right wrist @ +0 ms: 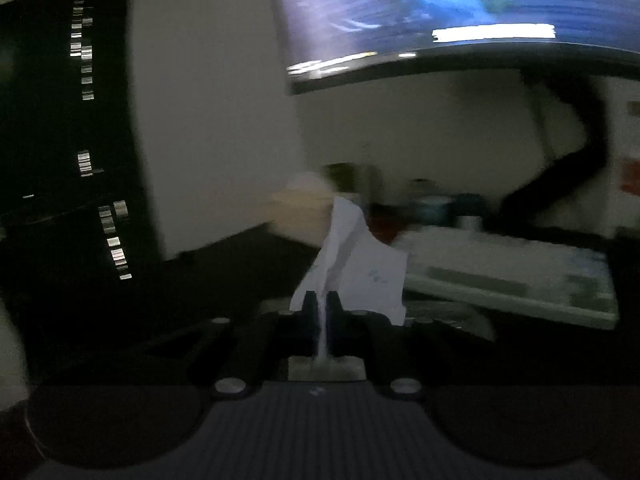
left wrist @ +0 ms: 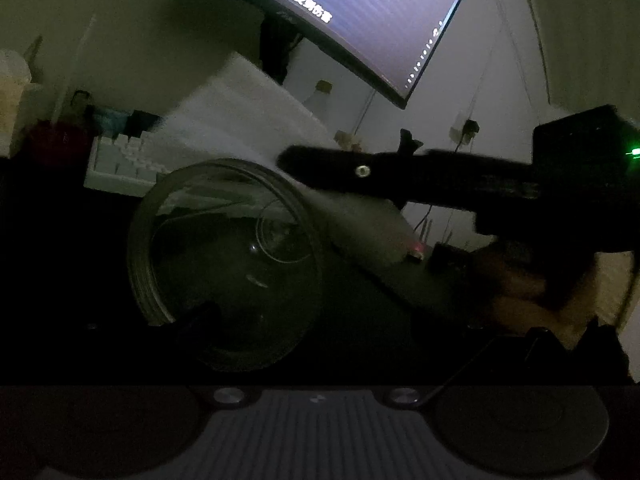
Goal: Clean container
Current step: 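Rub the tissue along the jar's rim with the right tool while the left tool holds the jar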
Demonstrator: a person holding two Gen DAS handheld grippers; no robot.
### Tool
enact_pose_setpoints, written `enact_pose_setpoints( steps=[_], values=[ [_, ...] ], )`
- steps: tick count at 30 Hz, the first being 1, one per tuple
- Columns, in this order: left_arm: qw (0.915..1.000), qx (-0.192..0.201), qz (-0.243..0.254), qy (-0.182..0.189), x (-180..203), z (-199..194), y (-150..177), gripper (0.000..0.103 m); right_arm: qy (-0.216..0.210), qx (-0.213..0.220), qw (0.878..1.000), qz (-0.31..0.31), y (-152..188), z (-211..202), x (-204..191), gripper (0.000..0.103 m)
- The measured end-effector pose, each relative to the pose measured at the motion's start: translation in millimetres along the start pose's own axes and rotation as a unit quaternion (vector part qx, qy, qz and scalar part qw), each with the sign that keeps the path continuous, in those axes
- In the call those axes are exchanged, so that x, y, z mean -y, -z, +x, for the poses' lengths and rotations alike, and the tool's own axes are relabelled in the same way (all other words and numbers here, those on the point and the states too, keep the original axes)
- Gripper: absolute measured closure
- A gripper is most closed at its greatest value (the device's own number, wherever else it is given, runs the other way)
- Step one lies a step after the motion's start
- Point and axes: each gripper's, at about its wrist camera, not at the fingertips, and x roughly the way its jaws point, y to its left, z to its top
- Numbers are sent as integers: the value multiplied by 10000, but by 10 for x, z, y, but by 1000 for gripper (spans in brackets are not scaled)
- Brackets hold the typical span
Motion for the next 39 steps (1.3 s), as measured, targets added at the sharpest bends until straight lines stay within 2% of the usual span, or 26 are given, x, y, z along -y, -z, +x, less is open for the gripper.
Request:
enact_pose_setpoints(
  steps=[2, 3, 5, 7, 9, 12, 15, 16, 19, 21, 25, 28, 30, 33, 34, 35, 39],
  values=[
    [10000, -1, 17, -9, 12, -2, 3, 0, -74, -71, 9997, 215, -28, 15, 101, 96],
    [10000, 1, 32, -11, 16, -2, 5, 0, 26, -91, 9991, 402, -46, 32, 200, 96],
    [10000, 11, 54, -33, 31, -3, 9, 0, 516, -103, 9964, 664, -78, 68, 381, 96],
    [10000, 15, 56, -45, 36, 4, 10, 0, 748, -121, 9932, 879, -96, 76, 478, 95],
    [10000, 16, 50, -46, 40, 9, 11, 0, 581, -140, 9946, 853, -92, 54, 410, 95],
    [10000, 13, 48, -21, 44, 12, 13, 0, 60, -147, 9983, 560, -56, 9, 210, 95],
    [10000, 15, 51, 1, 51, 4, 18, 0, -34, -194, 9988, 443, -77, 35, 192, 96],
    [10000, 17, 48, 2, 53, 0, 20, 0, 27, -205, 9986, 493, -92, 51, 232, 96],
    [10000, 18, 30, 5, 55, -2, 21, 0, 730, -214, 9944, 730, -139, 109, 439, 96],
    [10000, 16, 34, 4, 60, 2, 25, 0, 936, -233, 9912, 910, -149, 116, 490, 94],
    [10000, 4, 70, -8, 76, 14, 33, 0, 479, -141, 9975, 490, -75, 32, 231, 92],
    [10000, -25, 74, -17, 82, 13, 35, 0, 437, -10, 9983, 385, -4, -22, 165, 94],
    [9999, -56, 77, -35, 93, 10, 31, 0, 625, 21, 9970, 460, -4, 1, 274, 95],
    [9998, -104, 73, -128, 119, 28, 14, 0, 1392, -63, 9882, 639, -52, 68, 448, 93],
    [9997, -130, 89, -165, 132, 37, 10, 0, 1511, -97, 9854, 774, -67, 76, 464, 90],
    [9996, -166, 119, -181, 147, 46, 6, 0, 1495, -106, 9852, 827, -75, 73, 434, 90],
    [9990, -249, 325, -152, 212, 55, 32, 0, 747, -69, 9964, 387, -48, 39, 101, 90]
  ],
)
